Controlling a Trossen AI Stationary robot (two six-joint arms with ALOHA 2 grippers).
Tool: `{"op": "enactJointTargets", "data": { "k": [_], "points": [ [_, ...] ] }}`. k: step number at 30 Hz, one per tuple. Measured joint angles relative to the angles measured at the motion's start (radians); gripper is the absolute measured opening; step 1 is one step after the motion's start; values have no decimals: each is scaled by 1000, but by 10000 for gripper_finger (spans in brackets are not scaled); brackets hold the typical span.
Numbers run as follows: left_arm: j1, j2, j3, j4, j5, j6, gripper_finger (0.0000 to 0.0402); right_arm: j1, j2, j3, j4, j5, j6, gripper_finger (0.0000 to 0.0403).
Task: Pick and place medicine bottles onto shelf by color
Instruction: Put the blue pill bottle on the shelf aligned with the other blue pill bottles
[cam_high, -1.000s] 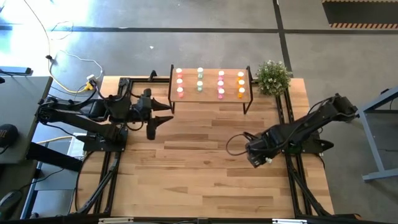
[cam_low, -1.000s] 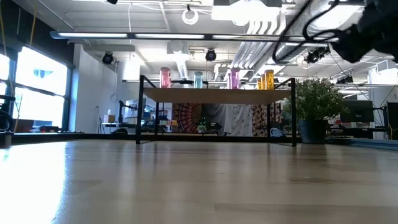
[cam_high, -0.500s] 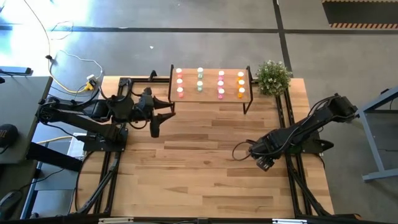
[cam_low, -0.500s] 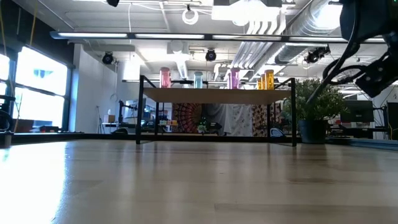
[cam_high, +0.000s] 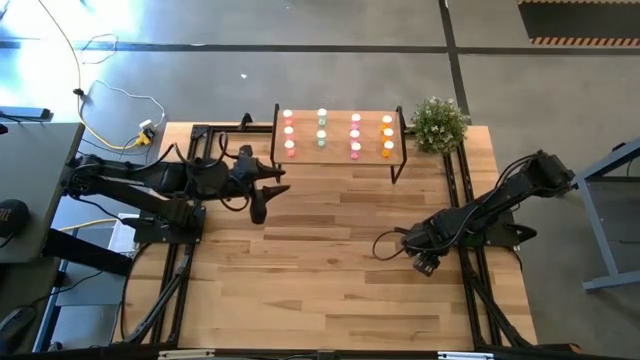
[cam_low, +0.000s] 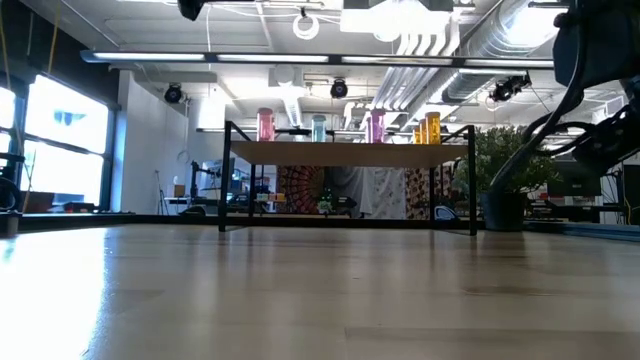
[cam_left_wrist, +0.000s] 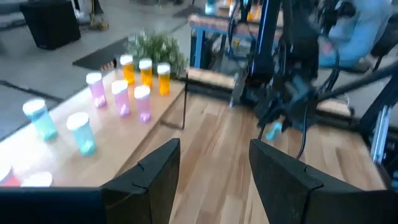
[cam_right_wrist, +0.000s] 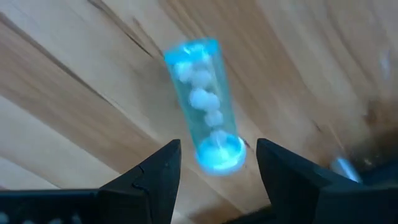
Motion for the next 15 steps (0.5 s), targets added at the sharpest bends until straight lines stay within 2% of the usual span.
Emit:
{"op": "enactJointTargets", "data": {
  "k": [9, 15],
  "points": [
    [0, 36, 1, 29, 3, -8, 184, 0, 1, -45, 56, -14, -9, 198],
    [0, 42, 2, 45, 2, -10, 184, 0, 1, -45, 50, -4, -26, 151]
  ]
}}
